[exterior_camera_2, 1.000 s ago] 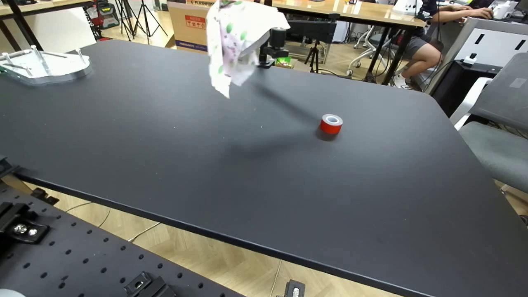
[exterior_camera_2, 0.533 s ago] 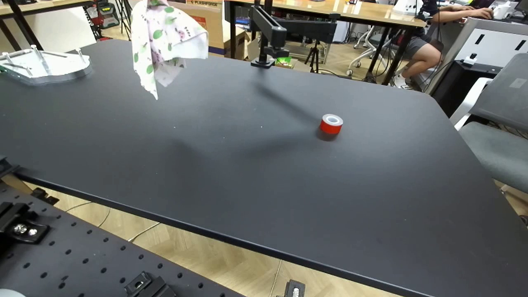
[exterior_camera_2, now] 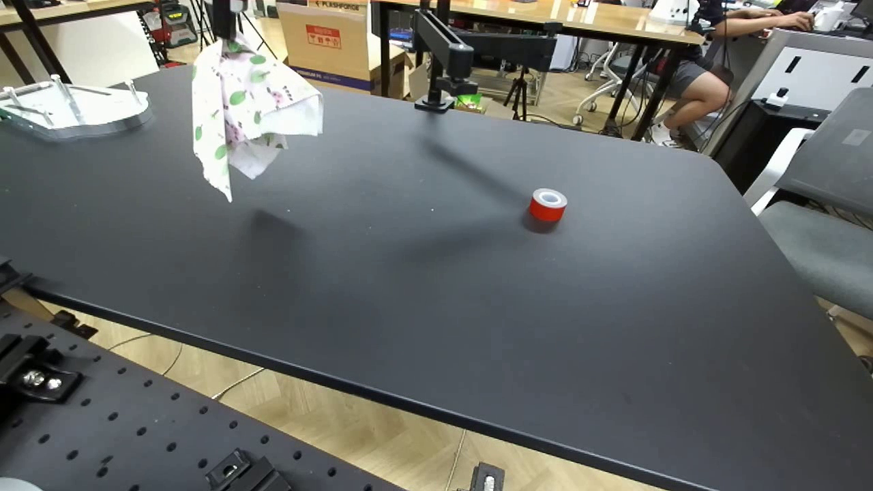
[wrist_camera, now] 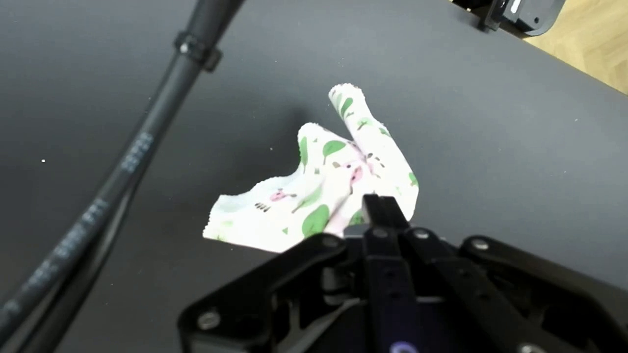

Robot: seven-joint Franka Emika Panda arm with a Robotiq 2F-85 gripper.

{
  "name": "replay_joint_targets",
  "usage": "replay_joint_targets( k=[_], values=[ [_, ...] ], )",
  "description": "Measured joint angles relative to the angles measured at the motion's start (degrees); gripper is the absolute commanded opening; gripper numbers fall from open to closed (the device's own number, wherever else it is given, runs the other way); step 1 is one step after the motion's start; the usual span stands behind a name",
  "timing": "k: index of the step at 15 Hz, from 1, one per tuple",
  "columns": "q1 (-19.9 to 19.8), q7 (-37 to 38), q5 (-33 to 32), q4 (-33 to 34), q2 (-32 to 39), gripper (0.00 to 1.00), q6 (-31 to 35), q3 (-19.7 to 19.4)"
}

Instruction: Remove the cloth from the black frame

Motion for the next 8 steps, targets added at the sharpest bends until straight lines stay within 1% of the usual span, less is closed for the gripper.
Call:
replay_joint_targets(
  k=[4,5,6,8],
  values=[
    [-0.3,-0.02,-0.06,-1.81,2.42,0.0,5.15,0.0],
    [-0.3,-0.08,-0.12,-2.2,2.91,0.26,6.19,0.02],
    [-0.3,-0.1,-0.21,-2.54,3.34,0.27,7.08,0.05],
    [-0.3,-0.1,-0.24,-2.92,4.03,0.39,8.2,0.07]
  ],
)
